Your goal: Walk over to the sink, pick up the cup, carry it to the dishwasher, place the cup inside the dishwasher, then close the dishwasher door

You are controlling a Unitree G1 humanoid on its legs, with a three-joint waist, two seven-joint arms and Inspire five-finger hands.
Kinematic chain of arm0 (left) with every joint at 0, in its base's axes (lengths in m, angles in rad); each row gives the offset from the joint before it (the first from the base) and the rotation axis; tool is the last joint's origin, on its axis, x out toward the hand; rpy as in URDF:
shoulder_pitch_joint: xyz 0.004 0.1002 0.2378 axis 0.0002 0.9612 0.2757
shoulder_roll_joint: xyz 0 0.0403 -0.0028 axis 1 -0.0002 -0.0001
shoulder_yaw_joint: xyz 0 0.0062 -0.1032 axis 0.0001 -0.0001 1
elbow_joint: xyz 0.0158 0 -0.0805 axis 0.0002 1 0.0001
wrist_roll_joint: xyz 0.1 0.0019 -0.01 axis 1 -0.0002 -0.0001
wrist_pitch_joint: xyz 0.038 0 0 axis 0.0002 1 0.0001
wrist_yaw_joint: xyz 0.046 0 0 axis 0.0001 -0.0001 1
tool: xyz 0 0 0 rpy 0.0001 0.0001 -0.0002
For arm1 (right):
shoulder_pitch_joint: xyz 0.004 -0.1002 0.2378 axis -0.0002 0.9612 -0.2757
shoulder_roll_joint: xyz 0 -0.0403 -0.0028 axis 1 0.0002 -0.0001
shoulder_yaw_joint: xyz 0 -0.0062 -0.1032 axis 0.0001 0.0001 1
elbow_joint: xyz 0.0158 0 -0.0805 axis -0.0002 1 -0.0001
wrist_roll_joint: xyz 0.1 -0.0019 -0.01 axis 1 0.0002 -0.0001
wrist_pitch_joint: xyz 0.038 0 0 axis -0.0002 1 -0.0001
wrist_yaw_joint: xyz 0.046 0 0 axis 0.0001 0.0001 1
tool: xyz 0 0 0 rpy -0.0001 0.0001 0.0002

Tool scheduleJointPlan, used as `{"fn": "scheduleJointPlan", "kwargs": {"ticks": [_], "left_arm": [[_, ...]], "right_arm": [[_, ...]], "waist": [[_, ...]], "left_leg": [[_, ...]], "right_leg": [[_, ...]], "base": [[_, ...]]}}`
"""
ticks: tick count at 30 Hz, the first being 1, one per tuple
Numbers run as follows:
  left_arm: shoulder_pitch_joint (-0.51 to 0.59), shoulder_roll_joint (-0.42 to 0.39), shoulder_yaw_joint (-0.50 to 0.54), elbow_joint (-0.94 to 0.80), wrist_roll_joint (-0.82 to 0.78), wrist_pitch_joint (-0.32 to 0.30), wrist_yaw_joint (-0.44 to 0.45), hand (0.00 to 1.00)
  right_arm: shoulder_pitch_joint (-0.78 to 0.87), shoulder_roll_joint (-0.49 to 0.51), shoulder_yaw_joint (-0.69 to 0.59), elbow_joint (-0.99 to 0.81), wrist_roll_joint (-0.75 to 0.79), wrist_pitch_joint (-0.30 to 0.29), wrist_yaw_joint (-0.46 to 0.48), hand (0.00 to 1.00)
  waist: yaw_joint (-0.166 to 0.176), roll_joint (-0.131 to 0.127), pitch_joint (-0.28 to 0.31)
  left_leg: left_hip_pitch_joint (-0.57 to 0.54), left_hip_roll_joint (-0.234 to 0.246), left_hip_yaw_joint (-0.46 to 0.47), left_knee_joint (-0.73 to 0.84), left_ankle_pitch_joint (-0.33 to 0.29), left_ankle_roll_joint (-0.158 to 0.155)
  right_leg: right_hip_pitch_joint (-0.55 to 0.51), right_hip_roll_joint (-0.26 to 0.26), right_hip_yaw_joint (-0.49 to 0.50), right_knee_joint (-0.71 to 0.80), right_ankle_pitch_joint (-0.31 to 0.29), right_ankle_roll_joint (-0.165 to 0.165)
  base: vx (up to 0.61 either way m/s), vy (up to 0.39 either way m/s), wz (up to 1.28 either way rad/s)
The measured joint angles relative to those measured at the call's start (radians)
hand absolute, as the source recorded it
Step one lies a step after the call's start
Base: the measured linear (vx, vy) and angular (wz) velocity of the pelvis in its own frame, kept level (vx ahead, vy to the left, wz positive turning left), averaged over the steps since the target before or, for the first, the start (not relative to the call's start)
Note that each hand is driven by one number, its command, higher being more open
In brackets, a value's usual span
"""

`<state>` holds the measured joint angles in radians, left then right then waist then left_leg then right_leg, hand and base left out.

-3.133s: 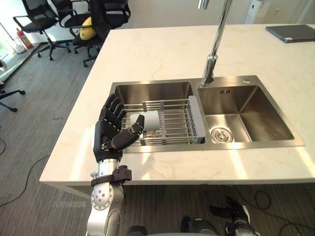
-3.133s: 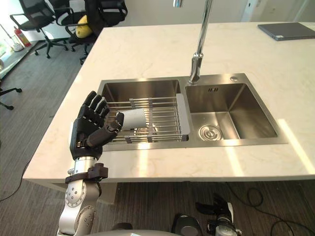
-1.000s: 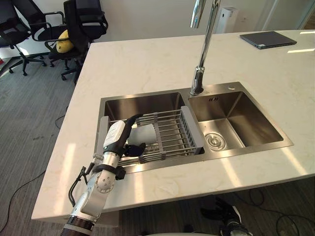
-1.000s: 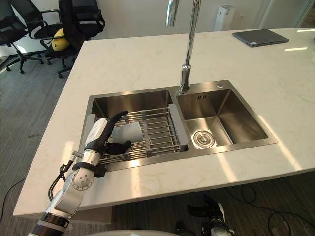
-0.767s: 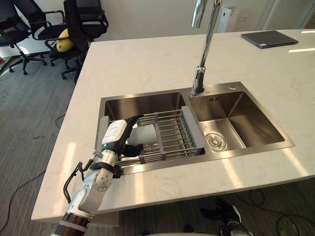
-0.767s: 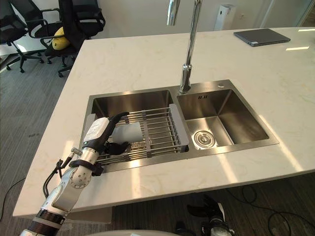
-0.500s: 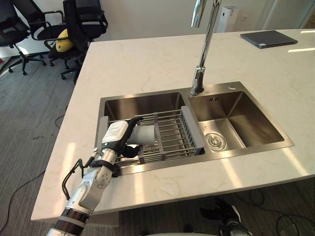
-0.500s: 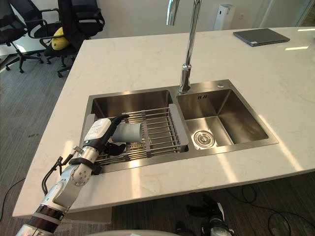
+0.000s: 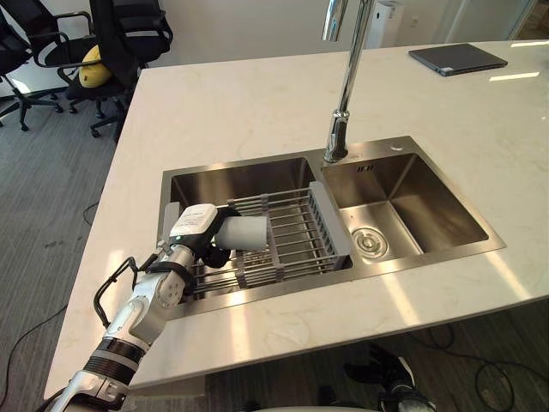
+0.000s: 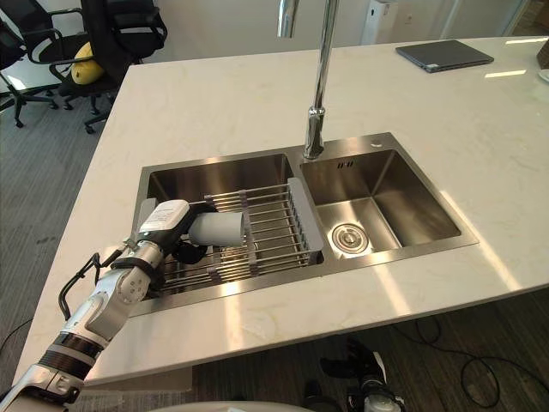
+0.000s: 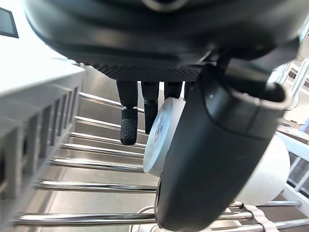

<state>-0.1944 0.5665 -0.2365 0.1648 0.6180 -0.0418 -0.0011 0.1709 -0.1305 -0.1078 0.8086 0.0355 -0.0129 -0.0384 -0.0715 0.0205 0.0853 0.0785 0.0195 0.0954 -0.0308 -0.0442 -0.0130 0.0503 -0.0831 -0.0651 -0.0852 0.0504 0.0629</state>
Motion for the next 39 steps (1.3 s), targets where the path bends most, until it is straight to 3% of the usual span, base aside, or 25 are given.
{"fn": "scheduleJointPlan", "kwargs": {"ticks": [6,9,17,28,39], "left_arm": [[0.004,-0.011,0.008,-0.012,-0.096,0.000,0.003,0.30],[0.081,-0.107,0.085,-0.103,-0.210,0.002,0.048,0.30],[0.239,-0.302,0.113,-0.346,-0.489,-0.004,0.125,0.30],[0.385,-0.418,0.152,-0.486,-0.710,-0.033,0.149,0.30],[0.488,-0.478,0.153,-0.505,-0.874,-0.037,0.148,0.30]], "right_arm": [[-0.002,0.000,0.000,0.001,0.001,0.000,-0.001,0.90],[-0.002,0.004,-0.007,0.003,0.002,0.000,-0.005,0.90],[-0.001,0.022,-0.064,0.006,0.007,0.001,-0.014,0.90],[0.028,0.052,-0.115,0.002,0.020,0.001,-0.040,0.90],[0.037,0.059,-0.122,-0.003,0.023,0.001,-0.049,0.90]], "waist": [[0.003,-0.007,0.007],[0.005,-0.010,0.010],[0.031,-0.007,0.013],[0.037,-0.003,0.015],[0.056,-0.001,0.014]], "left_leg": [[0.000,0.000,0.000,0.000,0.000,0.000],[0.000,0.000,0.000,0.000,0.000,0.000],[0.011,0.004,0.015,0.016,-0.011,0.000],[0.017,0.010,0.055,0.049,-0.038,0.000],[0.018,0.016,0.078,0.078,-0.057,-0.001]], "right_leg": [[0.000,0.000,0.001,0.000,0.001,0.001],[0.001,-0.001,0.002,0.001,0.001,0.000],[0.010,0.001,0.024,0.005,0.001,0.000],[0.008,0.007,0.065,0.020,0.000,0.001],[0.005,0.010,0.090,0.035,-0.001,0.003]], "base": [[-0.01,-0.004,0.00],[-0.02,-0.017,0.00],[-0.04,-0.019,-0.05],[-0.03,-0.012,-0.11],[-0.05,-0.020,-0.06]]}}
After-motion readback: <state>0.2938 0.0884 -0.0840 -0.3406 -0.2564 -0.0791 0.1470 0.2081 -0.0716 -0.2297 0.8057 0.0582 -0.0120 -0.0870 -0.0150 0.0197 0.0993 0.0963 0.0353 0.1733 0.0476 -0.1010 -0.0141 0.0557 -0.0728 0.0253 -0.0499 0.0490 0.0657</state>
